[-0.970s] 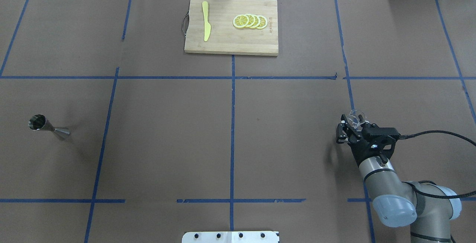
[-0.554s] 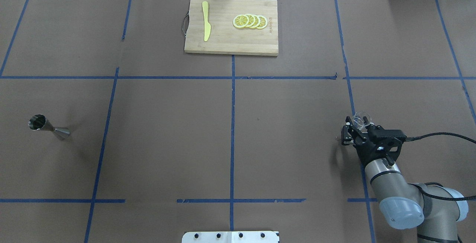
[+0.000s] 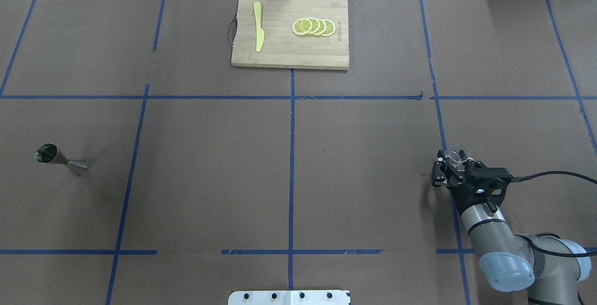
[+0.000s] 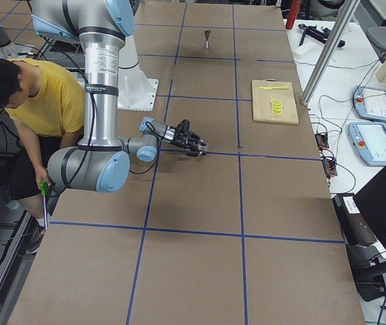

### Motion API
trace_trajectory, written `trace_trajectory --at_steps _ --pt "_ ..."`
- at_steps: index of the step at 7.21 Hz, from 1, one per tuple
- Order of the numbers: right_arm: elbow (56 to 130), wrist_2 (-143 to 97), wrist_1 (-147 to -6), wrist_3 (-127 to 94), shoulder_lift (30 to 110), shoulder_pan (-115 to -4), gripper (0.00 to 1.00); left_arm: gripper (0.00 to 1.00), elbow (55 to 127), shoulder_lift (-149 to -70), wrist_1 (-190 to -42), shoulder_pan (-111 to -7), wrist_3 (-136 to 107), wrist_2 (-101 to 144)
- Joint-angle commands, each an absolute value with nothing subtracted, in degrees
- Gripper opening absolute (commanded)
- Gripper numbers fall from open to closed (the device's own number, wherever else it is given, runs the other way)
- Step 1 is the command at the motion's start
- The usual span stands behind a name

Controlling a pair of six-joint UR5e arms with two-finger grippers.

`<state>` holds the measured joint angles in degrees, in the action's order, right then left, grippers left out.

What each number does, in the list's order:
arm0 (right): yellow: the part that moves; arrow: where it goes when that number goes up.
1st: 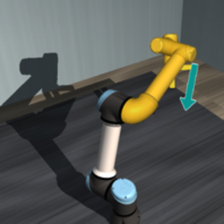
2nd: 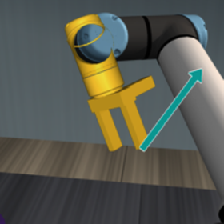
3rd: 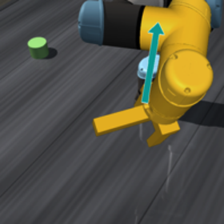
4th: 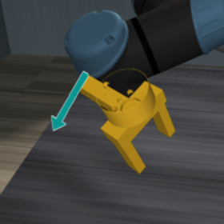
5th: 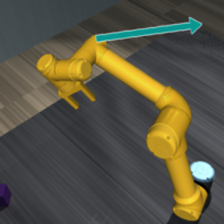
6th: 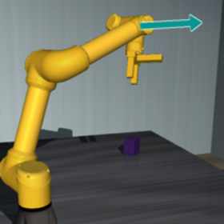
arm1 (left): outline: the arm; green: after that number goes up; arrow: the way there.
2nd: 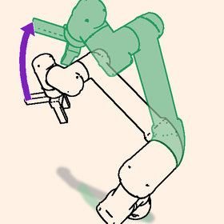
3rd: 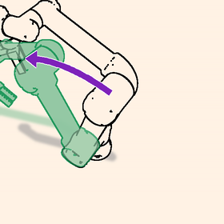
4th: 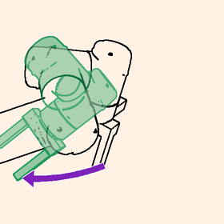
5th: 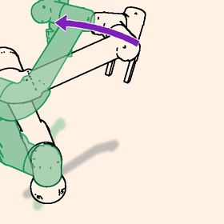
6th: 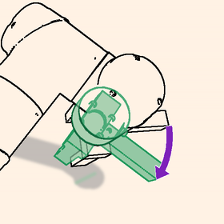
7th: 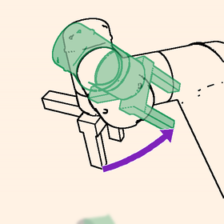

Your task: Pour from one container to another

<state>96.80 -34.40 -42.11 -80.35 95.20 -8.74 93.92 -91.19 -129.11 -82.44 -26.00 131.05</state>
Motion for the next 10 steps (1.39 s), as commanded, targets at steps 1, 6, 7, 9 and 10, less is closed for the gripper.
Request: trace_trajectory --at_steps 1,6,7,9,10 --pt "96.8 -34.4 -42.1 -80.5 96.0 -8.7 0.18 1.0 94.0 -91.1 -129.1 -82.4 -26.0 131.0" --pt "95.8 -35.0 -37.5 -80.4 97.8 -8.6 0.45 1.0 94.1 -91.0 -129.1 -82.4 -26.0 131.0" --pt "95.5 -35.0 -37.3 -80.4 97.8 -8.5 0.45 1.0 94.2 -91.0 -129.2 -82.4 -26.9 131.0" --pt "95.5 -34.9 -37.3 -80.4 97.8 -8.4 0.53 1.0 94.7 -91.0 -129.2 -82.4 -27.1 131.0" --pt "95.5 -34.8 -37.3 -80.4 97.6 -8.3 0.63 1.0 94.7 -91.0 -129.2 -82.4 -27.1 131.0"
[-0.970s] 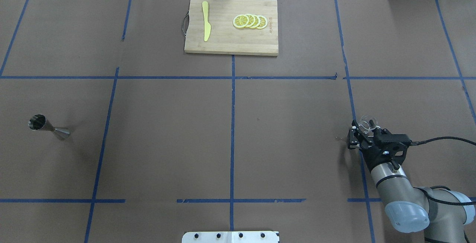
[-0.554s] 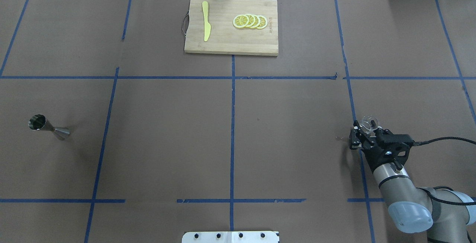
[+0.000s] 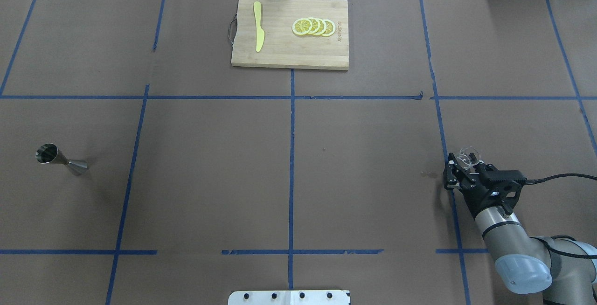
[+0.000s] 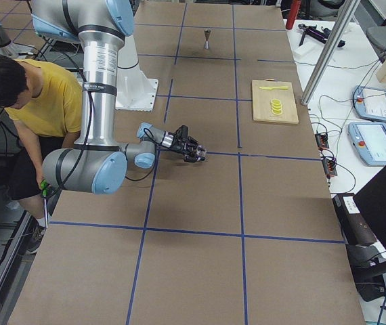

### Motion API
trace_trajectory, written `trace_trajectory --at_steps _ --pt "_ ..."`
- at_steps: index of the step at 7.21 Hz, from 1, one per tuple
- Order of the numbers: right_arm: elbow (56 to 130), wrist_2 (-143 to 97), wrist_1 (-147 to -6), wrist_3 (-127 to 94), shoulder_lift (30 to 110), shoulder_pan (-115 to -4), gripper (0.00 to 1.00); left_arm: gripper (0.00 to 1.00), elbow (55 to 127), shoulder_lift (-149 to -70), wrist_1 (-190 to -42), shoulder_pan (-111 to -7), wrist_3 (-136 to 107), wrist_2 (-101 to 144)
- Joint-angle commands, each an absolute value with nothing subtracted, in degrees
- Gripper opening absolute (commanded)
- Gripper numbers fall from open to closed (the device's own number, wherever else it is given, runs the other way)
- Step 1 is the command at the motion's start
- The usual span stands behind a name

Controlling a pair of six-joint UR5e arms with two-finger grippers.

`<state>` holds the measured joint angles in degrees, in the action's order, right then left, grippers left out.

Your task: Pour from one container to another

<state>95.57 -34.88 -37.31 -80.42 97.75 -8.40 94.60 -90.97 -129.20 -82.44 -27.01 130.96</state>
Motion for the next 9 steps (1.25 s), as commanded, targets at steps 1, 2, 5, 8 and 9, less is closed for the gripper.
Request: trace_trajectory --at_steps 1,2,5,8,9 --pt "95.5 -34.8 -37.3 -80.4 97.6 -8.2 0.63 1.0 94.7 -91.0 -129.2 -82.4 -27.1 131.0" --pt "95.5 -34.7 -37.3 -80.4 97.2 -8.0 0.68 1.0 94.7 -90.9 -129.2 -82.4 -27.1 131.0" --pt "95.5 -34.7 -37.3 -80.4 97.2 -7.7 0.69 1.0 94.7 -90.8 -129.2 -82.4 -27.1 131.0" --pt "95.8 -34.5 -37.1 -80.4 97.6 -7.6 1.0 1.0 95.0 -90.8 -129.2 -82.4 -27.1 131.0" --pt "96.3 -34.5 -37.1 -80.4 97.6 -7.6 1.0 1.0 95.1 -90.8 -129.2 -82.5 -27.1 131.0"
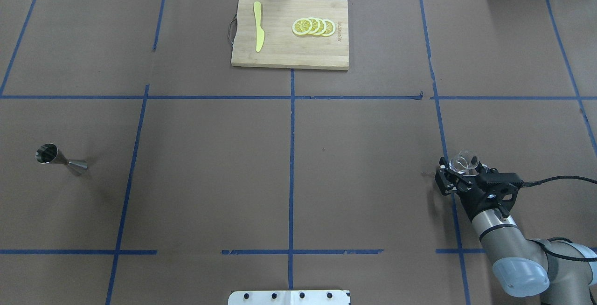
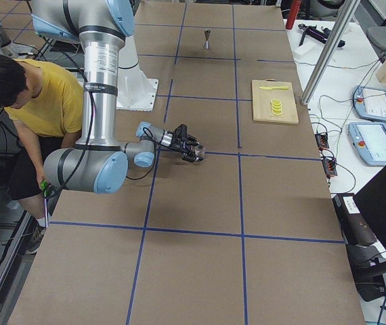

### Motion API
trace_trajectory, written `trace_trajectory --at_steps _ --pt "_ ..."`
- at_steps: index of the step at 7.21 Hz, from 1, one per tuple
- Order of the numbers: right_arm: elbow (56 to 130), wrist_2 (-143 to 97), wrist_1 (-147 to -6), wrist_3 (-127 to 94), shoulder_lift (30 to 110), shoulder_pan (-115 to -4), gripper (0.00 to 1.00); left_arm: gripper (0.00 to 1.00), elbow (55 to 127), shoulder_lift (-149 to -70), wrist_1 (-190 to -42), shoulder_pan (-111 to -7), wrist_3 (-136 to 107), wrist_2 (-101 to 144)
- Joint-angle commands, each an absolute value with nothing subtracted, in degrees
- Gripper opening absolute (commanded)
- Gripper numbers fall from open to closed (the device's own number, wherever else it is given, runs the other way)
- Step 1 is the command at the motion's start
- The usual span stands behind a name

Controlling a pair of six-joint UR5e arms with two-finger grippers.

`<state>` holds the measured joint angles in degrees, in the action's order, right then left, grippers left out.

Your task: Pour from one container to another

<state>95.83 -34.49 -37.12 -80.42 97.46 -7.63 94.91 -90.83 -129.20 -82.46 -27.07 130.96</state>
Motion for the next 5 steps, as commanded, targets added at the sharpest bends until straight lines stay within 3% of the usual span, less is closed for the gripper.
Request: trace_trajectory --at_steps 1,5 --pt "96.5 -34.4 -36.7 -80.3 97.8 -7.6 1.0 1.0 95.3 -90.8 -129.2 -82.5 -27.1 131.0" --pt "105.4 -33.9 -36.7 -80.2 106.3 -4.0 1.0 1.0 95.3 -90.8 -129.2 -82.5 -27.2 131.0"
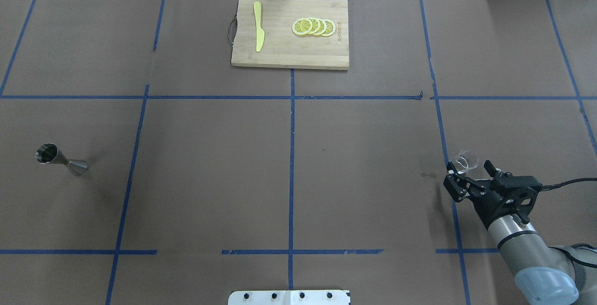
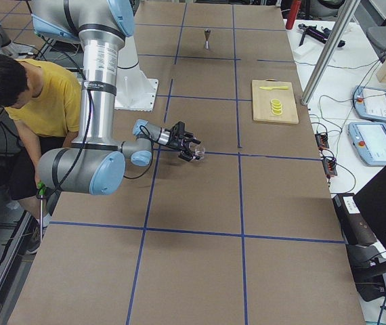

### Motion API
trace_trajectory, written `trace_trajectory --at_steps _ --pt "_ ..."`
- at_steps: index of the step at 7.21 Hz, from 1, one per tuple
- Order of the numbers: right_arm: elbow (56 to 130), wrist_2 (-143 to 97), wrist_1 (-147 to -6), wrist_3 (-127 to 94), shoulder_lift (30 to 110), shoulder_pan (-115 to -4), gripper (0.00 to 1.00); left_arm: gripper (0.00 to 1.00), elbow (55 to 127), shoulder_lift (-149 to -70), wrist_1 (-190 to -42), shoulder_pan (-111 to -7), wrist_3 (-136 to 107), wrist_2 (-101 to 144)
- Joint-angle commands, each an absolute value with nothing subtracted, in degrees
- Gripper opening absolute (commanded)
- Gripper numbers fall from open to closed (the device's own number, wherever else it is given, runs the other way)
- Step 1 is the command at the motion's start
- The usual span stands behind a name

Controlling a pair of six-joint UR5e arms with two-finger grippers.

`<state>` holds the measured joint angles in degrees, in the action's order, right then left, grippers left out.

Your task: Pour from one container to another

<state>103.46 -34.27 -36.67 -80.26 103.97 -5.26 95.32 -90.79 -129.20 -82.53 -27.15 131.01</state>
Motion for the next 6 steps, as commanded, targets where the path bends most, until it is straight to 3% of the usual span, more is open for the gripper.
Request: trace_trajectory --at_steps 1,4,6 --pt "106.4 -33.8 -36.7 -80.2 107.1 -3.0 1.0 1.0 95.4 -90.8 -129.2 -82.5 -27.2 131.0" --pt "117.0 -37.7 -36.8 -79.6 114.1 -2.7 1.0 1.0 95.1 -90.8 -129.2 -82.4 -27.2 131.0" --pt "117.9 -40.9 -36.9 -78.1 114.3 -4.6 1.0 1.0 94.7 -90.8 -129.2 -82.4 -27.2 131.1"
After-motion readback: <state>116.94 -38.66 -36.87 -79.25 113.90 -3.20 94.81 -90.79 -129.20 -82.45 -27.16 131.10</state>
